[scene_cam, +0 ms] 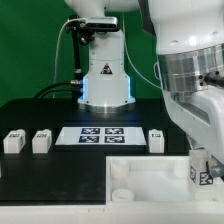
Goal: Assemble one leg
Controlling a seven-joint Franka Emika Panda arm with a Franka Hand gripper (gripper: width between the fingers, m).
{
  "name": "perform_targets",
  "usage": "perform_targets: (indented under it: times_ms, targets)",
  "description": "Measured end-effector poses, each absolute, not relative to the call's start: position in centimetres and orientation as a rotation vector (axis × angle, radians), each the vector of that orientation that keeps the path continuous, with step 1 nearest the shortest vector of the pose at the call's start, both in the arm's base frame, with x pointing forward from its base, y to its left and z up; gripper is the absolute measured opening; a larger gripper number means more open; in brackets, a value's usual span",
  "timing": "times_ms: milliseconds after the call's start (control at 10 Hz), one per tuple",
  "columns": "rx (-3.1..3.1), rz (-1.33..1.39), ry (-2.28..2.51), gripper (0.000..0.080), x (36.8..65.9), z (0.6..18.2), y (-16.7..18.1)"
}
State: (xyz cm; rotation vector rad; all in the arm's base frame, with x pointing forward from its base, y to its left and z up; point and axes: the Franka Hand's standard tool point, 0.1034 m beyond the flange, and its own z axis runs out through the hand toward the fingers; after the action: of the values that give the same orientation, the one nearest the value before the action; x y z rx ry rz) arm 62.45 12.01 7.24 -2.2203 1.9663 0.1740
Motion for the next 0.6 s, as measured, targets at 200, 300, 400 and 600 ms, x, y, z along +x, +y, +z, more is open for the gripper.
perform_targets:
  times_ms: [200,300,400,600]
  targets:
    - [-2.426,0.137,1.697,0.0540,62.52,7.27,11.84]
    - [-2.607,0.097,1.409,0.0628,62.63,7.36,11.82]
    - [-2.718,0.067,1.173,0.0628,62.79,7.39,11.80]
    - [-2.815,0.042,0.917,0.0645,62.77,7.34,11.69]
